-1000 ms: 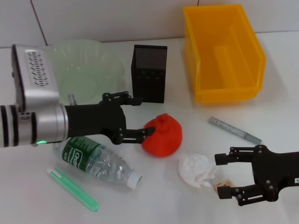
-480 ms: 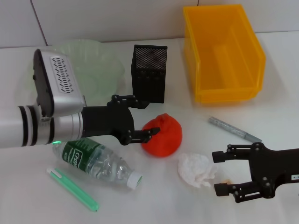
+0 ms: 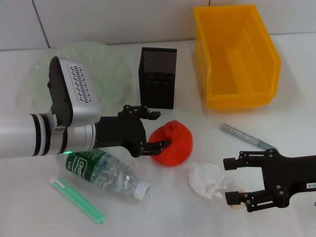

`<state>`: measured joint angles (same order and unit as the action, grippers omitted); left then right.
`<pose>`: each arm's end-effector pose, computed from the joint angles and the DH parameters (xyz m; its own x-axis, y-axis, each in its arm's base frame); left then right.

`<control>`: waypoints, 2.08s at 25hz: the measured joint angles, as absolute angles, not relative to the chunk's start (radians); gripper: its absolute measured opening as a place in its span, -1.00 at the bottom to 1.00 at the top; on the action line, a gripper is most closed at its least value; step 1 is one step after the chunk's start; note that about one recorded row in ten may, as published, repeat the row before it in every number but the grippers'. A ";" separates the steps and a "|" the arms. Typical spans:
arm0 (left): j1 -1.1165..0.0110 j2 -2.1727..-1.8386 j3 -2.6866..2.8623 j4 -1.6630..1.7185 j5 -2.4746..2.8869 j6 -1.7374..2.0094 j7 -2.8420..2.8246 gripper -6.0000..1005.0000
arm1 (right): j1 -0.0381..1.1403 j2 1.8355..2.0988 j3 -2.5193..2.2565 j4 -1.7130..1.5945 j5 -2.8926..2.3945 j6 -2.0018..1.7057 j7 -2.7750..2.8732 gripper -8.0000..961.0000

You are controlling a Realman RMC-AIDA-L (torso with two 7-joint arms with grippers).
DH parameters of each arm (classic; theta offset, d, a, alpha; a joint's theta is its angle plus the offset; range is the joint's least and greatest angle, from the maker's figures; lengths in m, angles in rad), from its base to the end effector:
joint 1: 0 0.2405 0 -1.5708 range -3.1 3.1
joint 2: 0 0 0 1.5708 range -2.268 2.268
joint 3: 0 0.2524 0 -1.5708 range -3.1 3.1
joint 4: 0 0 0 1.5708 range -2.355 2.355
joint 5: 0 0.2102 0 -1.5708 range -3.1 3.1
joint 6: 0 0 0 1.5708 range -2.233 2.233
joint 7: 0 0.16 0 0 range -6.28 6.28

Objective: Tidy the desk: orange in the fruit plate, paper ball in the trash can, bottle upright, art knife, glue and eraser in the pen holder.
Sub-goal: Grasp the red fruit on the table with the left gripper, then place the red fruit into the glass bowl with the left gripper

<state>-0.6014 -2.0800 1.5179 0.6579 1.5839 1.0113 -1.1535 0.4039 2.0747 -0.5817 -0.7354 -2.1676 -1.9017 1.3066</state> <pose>-0.1948 0.3592 -0.1069 0.9727 -0.0339 0.2297 0.0324 -0.9597 -0.2791 0.2787 0.2586 0.0057 0.8033 -0.3618 -0.4731 -0.3908 -0.9196 0.0398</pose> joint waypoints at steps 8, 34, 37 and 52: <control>-0.605 -2.080 1.561 0.652 1.563 0.980 -1.141 0.42 | 0.409 2.075 -0.588 -0.731 -2.168 -1.884 1.310 0.72; -0.593 -2.080 1.636 0.667 1.482 0.975 -1.072 -0.83 | 0.400 2.075 -0.587 -0.734 -2.167 -1.884 1.319 0.72; -0.577 -2.076 1.628 0.688 1.482 1.003 -1.091 -0.86 | 0.400 2.076 -0.588 -0.733 -2.167 -1.884 1.319 0.72; -0.409 -2.063 1.146 0.866 1.489 1.301 -1.095 -0.90 | 0.403 2.074 -0.587 -0.734 -2.167 -1.883 1.319 0.72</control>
<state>-0.4090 -2.0629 1.1465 0.8657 1.4894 1.3005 -1.0950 0.4030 2.0741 -0.5874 -0.7344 -2.1674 -1.8828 1.3192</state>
